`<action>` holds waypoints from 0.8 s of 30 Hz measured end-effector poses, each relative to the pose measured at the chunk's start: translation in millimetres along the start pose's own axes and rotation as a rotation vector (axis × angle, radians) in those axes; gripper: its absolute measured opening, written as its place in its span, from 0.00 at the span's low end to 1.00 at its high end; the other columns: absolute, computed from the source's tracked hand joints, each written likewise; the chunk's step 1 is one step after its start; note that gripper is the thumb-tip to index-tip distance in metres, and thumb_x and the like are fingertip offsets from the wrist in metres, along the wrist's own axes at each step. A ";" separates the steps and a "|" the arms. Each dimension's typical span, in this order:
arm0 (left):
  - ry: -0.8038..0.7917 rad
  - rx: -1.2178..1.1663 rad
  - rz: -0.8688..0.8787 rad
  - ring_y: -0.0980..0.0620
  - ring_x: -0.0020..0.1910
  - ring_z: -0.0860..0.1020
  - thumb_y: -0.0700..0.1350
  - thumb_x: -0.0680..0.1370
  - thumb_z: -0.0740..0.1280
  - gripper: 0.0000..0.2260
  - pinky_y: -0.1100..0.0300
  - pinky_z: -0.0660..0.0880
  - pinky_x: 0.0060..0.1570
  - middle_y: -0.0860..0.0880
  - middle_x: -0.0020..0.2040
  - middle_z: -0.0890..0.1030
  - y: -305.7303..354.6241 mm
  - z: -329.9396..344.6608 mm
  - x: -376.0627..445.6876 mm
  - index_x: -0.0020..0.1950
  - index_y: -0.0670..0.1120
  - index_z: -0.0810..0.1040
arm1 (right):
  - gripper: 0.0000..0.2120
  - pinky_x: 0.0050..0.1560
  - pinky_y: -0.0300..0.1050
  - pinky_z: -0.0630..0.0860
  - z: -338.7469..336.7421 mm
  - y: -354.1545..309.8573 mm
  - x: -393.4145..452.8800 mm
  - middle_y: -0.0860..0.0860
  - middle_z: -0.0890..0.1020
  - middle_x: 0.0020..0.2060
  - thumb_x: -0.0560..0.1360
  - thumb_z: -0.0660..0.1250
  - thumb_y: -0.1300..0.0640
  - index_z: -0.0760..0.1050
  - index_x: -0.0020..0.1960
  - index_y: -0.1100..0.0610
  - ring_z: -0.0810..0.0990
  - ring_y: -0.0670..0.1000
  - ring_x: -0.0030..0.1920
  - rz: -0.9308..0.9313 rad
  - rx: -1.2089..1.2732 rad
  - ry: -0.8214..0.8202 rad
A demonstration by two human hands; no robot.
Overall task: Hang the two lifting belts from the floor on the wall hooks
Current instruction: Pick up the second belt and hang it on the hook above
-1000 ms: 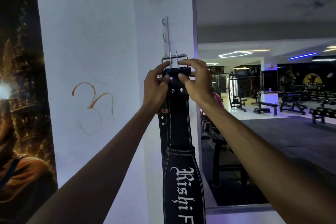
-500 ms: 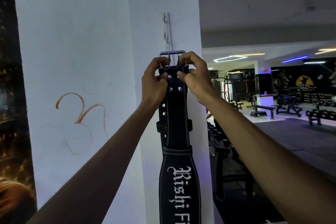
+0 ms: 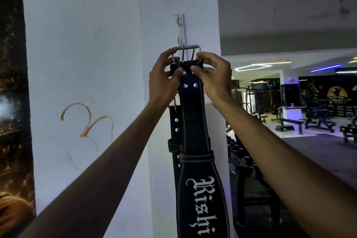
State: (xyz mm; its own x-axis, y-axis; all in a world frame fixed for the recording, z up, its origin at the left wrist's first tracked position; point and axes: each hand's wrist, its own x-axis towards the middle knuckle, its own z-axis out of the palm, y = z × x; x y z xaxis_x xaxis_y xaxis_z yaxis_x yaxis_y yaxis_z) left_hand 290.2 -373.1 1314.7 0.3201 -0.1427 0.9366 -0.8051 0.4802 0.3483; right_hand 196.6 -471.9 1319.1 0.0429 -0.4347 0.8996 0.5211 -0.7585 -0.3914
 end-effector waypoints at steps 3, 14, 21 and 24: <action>0.012 0.028 -0.012 0.51 0.51 0.84 0.35 0.77 0.68 0.24 0.52 0.83 0.54 0.48 0.59 0.81 -4.4 2.0 10.4 0.71 0.51 0.73 | 0.16 0.50 0.39 0.82 3.9 4.5 10.1 0.48 0.84 0.49 0.70 0.74 0.65 0.81 0.58 0.58 0.84 0.47 0.52 -0.008 0.007 0.031; 0.145 0.017 -0.090 0.55 0.58 0.79 0.38 0.78 0.70 0.22 0.78 0.73 0.46 0.47 0.64 0.79 -15.3 15.6 52.6 0.72 0.48 0.76 | 0.11 0.51 0.42 0.81 27.7 12.2 57.7 0.49 0.85 0.44 0.70 0.75 0.61 0.83 0.52 0.57 0.84 0.43 0.46 -0.031 -0.090 0.096; 0.163 -0.008 -0.186 0.52 0.63 0.78 0.41 0.79 0.69 0.20 0.68 0.74 0.58 0.48 0.66 0.79 -23.2 24.7 72.6 0.71 0.49 0.77 | 0.10 0.51 0.41 0.80 35.0 22.3 80.4 0.49 0.85 0.44 0.70 0.75 0.59 0.83 0.51 0.56 0.83 0.46 0.47 0.014 -0.120 0.092; 0.166 -0.006 -0.194 0.51 0.60 0.80 0.42 0.78 0.69 0.21 0.63 0.75 0.56 0.49 0.65 0.79 -27.0 26.0 74.9 0.72 0.51 0.76 | 0.11 0.50 0.37 0.78 35.6 27.0 82.3 0.49 0.85 0.44 0.70 0.76 0.60 0.83 0.52 0.58 0.83 0.46 0.47 0.021 -0.102 0.081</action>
State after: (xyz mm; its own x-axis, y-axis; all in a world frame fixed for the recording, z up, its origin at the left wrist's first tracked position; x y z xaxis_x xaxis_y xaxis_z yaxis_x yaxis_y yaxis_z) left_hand 322.8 -419.2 1376.5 0.5467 -0.0889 0.8326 -0.7174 0.4631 0.5205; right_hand 244.5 -510.9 1389.4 -0.0182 -0.4861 0.8737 0.4314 -0.7921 -0.4317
